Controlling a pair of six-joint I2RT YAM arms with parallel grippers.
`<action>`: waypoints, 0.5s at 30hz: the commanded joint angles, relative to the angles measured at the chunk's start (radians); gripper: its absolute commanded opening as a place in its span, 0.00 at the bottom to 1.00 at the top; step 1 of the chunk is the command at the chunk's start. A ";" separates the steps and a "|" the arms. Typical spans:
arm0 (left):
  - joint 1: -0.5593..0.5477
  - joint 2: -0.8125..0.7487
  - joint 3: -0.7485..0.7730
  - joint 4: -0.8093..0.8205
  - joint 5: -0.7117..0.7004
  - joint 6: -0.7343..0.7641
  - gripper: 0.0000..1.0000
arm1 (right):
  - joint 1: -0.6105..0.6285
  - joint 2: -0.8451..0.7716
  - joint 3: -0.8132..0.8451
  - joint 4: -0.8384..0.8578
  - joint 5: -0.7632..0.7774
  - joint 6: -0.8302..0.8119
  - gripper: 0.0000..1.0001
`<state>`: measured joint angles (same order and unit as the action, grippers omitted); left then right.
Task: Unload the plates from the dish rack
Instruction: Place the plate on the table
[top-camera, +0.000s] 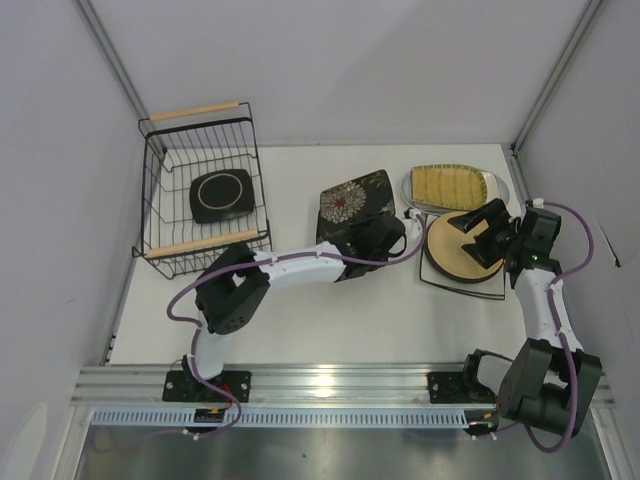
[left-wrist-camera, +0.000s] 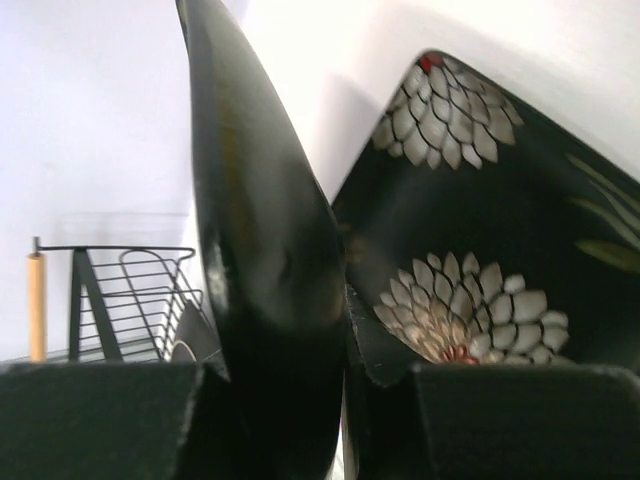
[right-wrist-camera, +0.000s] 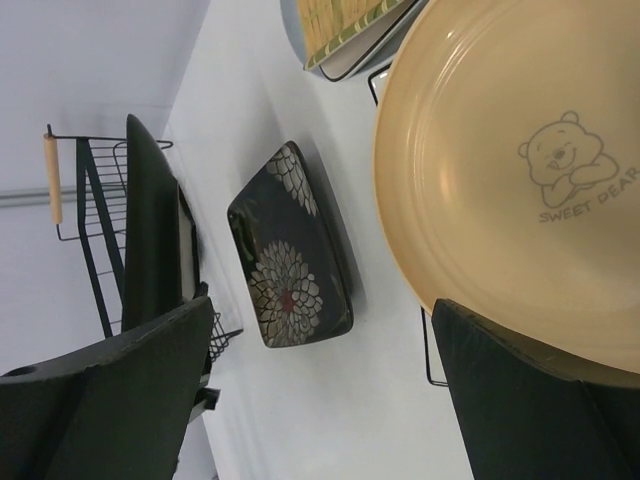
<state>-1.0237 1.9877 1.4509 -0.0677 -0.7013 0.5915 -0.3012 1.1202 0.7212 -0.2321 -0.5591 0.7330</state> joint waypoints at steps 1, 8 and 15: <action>-0.021 0.029 0.019 0.220 -0.150 0.105 0.00 | -0.009 0.001 0.003 0.053 -0.036 0.013 1.00; -0.041 0.088 -0.072 0.316 -0.174 0.119 0.00 | -0.029 0.003 -0.019 0.060 -0.048 0.011 1.00; -0.041 0.077 -0.156 0.376 -0.156 0.140 0.00 | -0.033 0.015 -0.026 0.085 -0.056 0.023 1.00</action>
<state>-1.0641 2.1136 1.2892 0.1379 -0.7685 0.6872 -0.3294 1.1278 0.7002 -0.1967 -0.5922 0.7410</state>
